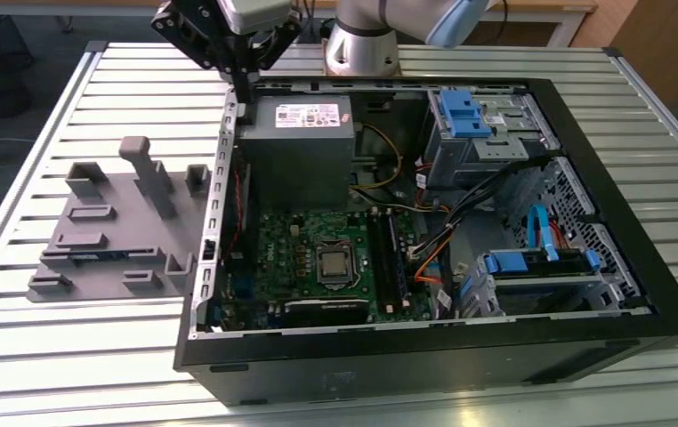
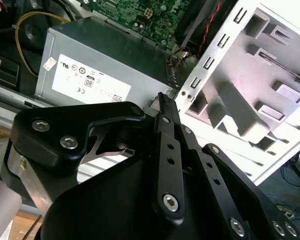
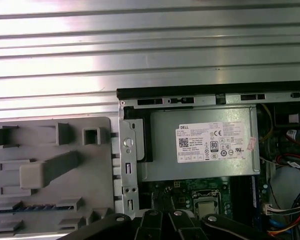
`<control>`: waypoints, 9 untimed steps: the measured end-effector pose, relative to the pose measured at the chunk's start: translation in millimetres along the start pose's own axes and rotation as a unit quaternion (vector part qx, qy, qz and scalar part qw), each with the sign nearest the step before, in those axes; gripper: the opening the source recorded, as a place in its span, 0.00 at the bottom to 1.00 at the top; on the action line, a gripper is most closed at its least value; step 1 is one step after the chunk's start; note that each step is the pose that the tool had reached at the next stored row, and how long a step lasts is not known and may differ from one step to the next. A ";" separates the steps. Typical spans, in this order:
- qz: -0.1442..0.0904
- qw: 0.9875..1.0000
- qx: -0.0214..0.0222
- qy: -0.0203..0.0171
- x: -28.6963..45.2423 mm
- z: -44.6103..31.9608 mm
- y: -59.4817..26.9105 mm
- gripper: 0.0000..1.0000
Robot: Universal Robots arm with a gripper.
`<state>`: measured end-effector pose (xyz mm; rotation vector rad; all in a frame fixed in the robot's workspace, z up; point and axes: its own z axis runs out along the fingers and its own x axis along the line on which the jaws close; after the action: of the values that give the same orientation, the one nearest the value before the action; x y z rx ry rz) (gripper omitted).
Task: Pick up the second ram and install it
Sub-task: 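Reach for the second ram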
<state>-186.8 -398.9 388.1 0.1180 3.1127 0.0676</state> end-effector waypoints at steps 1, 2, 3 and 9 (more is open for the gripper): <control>0.000 1.000 0.000 0.000 2.0 0.0 -0.2 0.11; 0.000 1.000 0.000 0.000 3.7 -0.1 -0.3 0.11; 0.000 1.000 0.000 0.000 5.0 -0.1 -0.4 0.11; 0.000 1.000 0.000 0.000 12.6 -0.1 -1.0 0.11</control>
<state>-199.4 -399.0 387.9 0.1179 3.1127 0.0676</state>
